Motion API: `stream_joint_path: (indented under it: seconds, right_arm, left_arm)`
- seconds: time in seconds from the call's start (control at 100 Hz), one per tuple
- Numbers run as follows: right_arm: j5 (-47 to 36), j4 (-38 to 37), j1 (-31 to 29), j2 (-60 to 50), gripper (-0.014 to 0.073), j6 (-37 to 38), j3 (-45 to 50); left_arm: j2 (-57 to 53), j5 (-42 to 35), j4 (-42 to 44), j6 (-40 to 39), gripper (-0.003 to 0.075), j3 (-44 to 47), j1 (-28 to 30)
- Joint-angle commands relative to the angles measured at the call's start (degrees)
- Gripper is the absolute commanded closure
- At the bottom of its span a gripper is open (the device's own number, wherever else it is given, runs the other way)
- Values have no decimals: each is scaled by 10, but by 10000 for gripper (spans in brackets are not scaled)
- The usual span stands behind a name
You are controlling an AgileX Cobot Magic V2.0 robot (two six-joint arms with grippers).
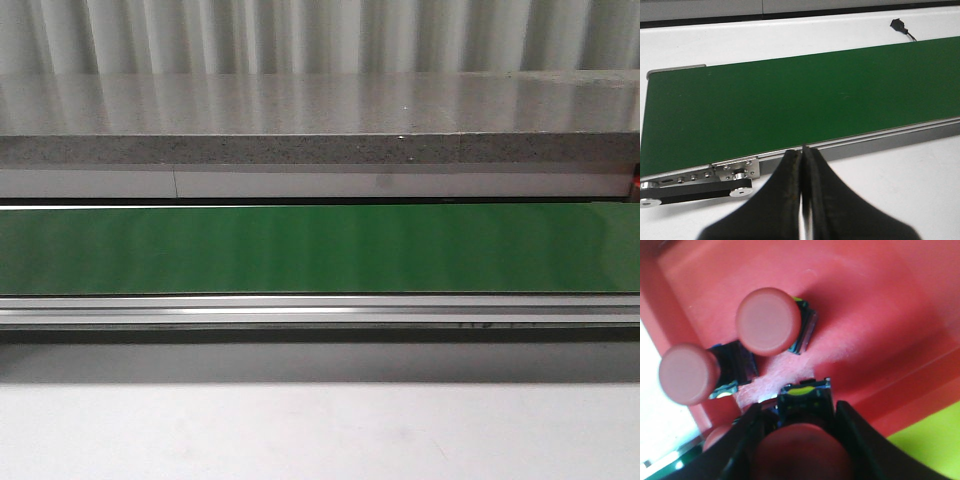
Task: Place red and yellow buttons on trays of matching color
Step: 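Lower the red button into the red tray and open the right gripper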
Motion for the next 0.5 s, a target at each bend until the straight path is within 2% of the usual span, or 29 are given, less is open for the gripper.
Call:
stream_joint_path:
  seconds: [0.0, 0.35, 0.42, 0.49]
  right_arm:
    - [-34, 0, -4, -18, 445, -3, -18]
    - [-48, 1, -4, 20, 428, -3, -18]
    - [-47, 1, -4, 20, 349, -3, -18]
    - [-48, 1, -4, 20, 214, -3, -18]
  left_arm:
    - [0, -38, -11, -1, 740, -18, -6]
    - [0, -38, -11, -1, 740, -18, -6]
    - [0, -38, -11, -1, 740, -18, -6]
    - [0, -38, -11, -1, 740, -18, -6]
